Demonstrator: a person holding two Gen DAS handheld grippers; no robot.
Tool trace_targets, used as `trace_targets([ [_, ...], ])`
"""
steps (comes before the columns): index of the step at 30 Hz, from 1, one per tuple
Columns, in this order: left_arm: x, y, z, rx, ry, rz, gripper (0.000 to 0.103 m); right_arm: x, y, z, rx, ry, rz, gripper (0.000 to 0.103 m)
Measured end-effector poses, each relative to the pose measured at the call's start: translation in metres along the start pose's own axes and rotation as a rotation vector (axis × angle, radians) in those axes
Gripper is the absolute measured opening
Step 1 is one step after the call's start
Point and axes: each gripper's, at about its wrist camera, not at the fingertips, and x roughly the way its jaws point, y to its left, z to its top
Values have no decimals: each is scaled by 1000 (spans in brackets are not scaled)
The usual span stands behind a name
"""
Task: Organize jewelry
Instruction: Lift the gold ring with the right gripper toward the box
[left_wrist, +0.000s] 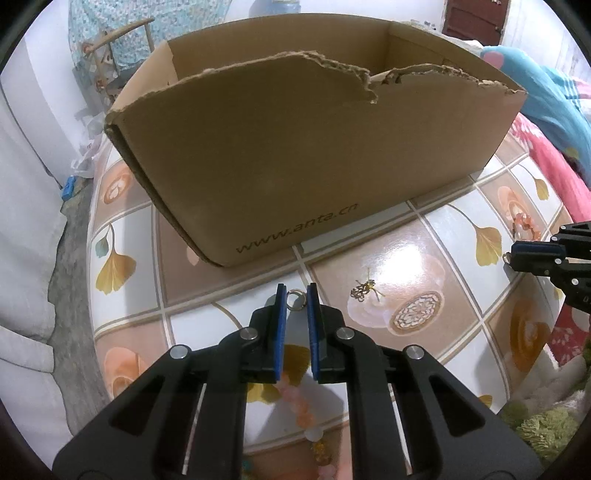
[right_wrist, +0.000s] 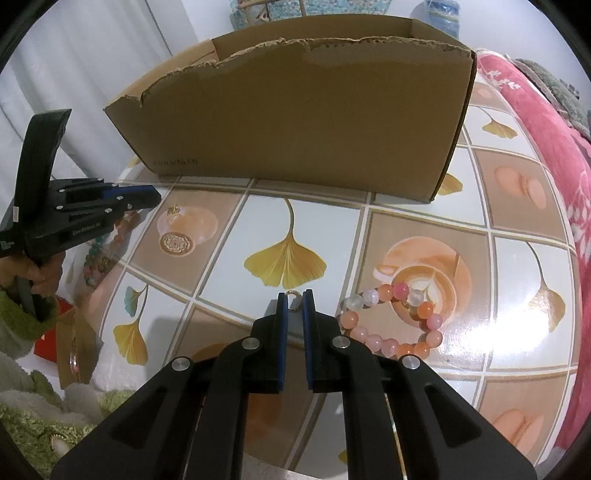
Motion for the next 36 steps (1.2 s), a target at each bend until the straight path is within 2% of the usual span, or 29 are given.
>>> trace_targets([
  [17,-55,-8,-16,-46,-108,51,10,-30,3,1,-38,-58,-2,8],
  [21,-54,-12,-18,-50,-108,51,10,-18,-1,0,-14,-16,1,10],
  [23,-52,-7,-19,-54,-107,43,10,-12,0,0,-18,-4,-11,17],
  [36,-42,2,-21,-84,-100,27,10,2,12,0,-97,27,-89,17],
])
